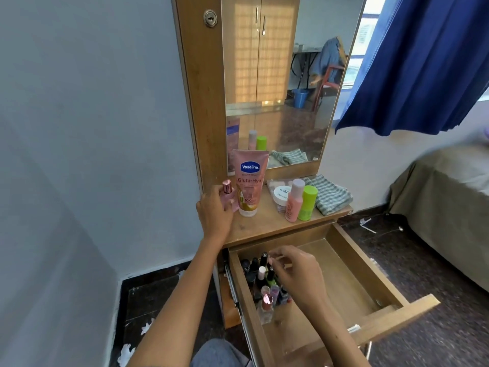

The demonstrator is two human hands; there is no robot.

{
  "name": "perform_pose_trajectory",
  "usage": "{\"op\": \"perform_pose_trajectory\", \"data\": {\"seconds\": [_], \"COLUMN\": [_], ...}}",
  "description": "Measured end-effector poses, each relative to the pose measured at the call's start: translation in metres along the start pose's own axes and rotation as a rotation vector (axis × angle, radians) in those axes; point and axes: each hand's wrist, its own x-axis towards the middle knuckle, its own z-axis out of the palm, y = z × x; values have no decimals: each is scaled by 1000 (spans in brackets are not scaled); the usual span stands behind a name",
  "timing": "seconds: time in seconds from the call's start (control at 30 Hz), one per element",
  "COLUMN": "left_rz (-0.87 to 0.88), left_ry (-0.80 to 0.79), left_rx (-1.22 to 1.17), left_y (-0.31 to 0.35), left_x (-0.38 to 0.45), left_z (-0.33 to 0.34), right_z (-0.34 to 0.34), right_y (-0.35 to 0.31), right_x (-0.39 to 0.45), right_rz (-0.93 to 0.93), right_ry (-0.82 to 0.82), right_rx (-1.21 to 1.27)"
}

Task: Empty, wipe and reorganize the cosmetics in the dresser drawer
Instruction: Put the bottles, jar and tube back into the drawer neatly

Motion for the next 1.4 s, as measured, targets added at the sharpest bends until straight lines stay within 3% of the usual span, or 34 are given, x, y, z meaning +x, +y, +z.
{"op": "perform_pose_trajectory", "data": {"seconds": [0.27, 0.6, 1.03, 1.4], "left_rz": [102, 202, 202, 360], "left_ry": [55, -349, -535, -456], "left_rx": [-36, -114, -201, 143], "left_y": [-7, 13, 23, -1], "left_x": [-70, -131, -165, -167], "left_z": [-42, -51, -35, -51], "right_z": [-6, -50, -74, -47], "right_y": [-6, -16, 10, 36], "right_x": [2, 4, -13, -35], "right_rz": [48, -112, -73, 31], "right_ry": [34, -148, -417, -418], "right_rx": [254, 238, 205, -40]}}
